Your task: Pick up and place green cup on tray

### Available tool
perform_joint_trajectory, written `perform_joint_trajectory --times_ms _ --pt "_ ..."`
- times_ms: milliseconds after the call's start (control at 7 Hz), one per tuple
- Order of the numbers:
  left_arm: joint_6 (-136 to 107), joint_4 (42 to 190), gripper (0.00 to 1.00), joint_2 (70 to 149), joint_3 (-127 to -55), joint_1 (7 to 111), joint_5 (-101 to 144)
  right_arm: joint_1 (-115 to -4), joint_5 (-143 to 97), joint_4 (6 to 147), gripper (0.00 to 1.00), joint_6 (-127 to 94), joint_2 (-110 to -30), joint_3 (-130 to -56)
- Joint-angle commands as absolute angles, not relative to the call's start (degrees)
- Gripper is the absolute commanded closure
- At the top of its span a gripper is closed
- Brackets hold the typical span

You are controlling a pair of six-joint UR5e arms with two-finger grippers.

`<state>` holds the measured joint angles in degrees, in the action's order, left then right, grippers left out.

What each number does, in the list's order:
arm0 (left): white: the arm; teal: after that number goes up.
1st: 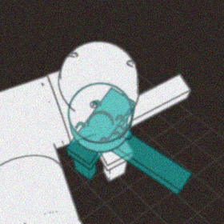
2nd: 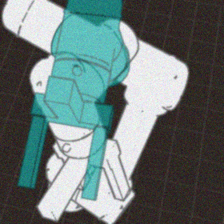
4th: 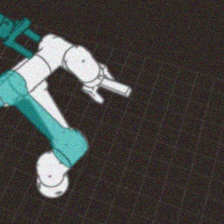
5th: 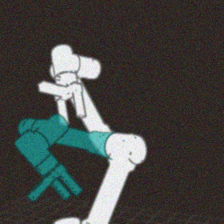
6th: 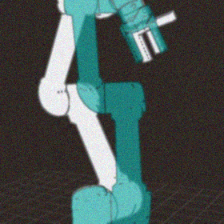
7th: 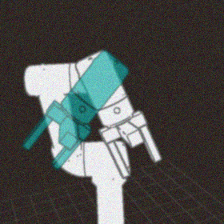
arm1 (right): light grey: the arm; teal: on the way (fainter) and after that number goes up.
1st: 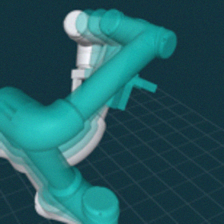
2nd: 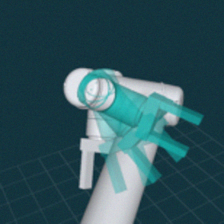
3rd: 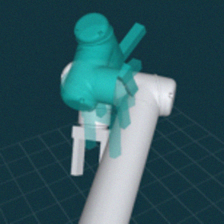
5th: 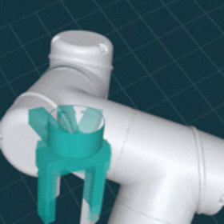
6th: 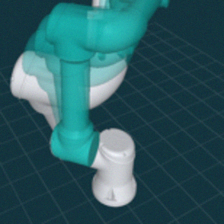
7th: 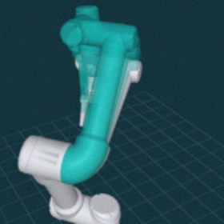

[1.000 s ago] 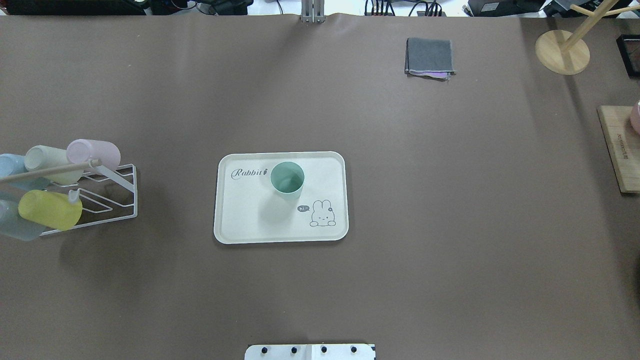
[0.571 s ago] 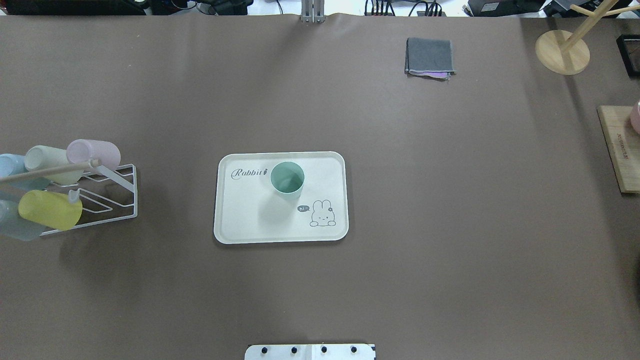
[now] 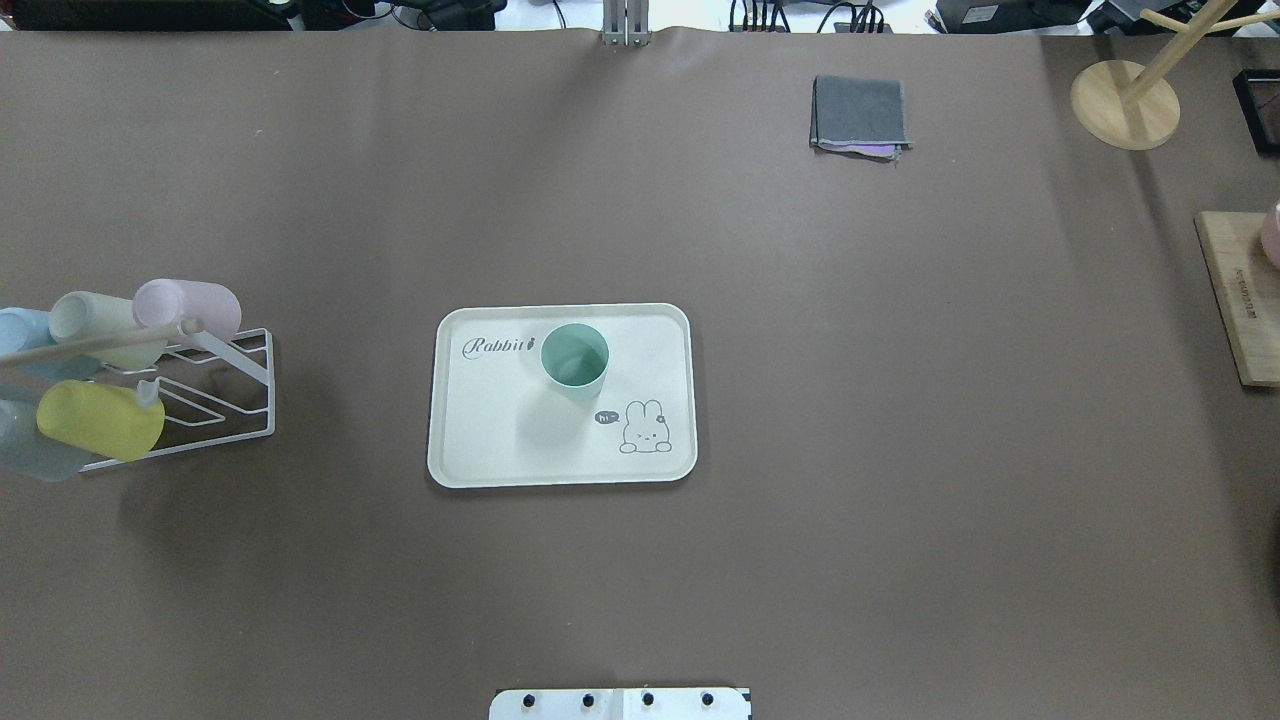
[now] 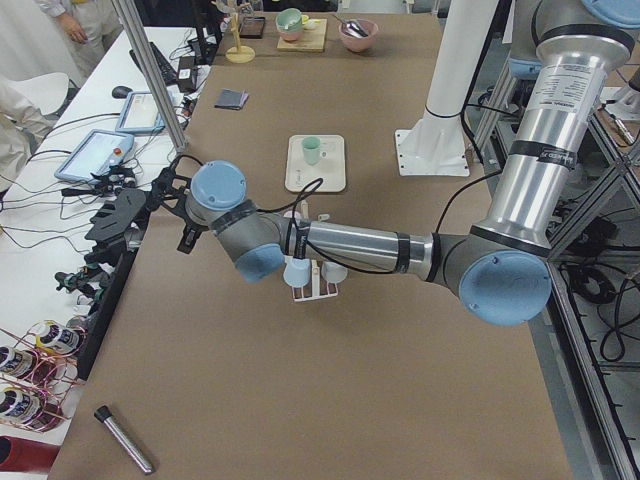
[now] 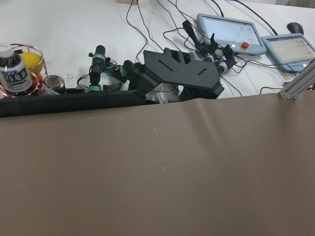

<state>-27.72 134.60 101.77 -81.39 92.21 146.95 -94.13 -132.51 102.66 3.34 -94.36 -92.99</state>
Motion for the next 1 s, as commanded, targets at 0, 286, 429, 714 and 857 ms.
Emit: perform_joint_trajectory --times_ms 0,286,429,714,857 --pt "-18.41 123.63 0.05 100.99 -81.74 96.75 149.14 -94.13 -132.54 102.66 0.0 3.34 -94.39 -92.9" --pt "-12.97 114.84 0.03 100.55 -84.53 97.29 146.27 -94.13 -132.71 102.66 0.0 3.78 -94.92 -92.55" --pt "-9.79 109.3 0.03 100.02 -85.07 97.9 145.99 -94.13 -132.63 102.66 0.0 3.95 -95.18 -92.46" --pt "-5.84 102.06 0.02 100.02 -85.17 98.35 140.06 -94.13 -132.54 102.66 0.0 3.96 -95.45 -92.37" --pt "-4.58 94.38 0.02 100.54 -85.78 98.35 138.88 -94.13 -132.54 102.66 0.0 3.96 -95.54 -92.37"
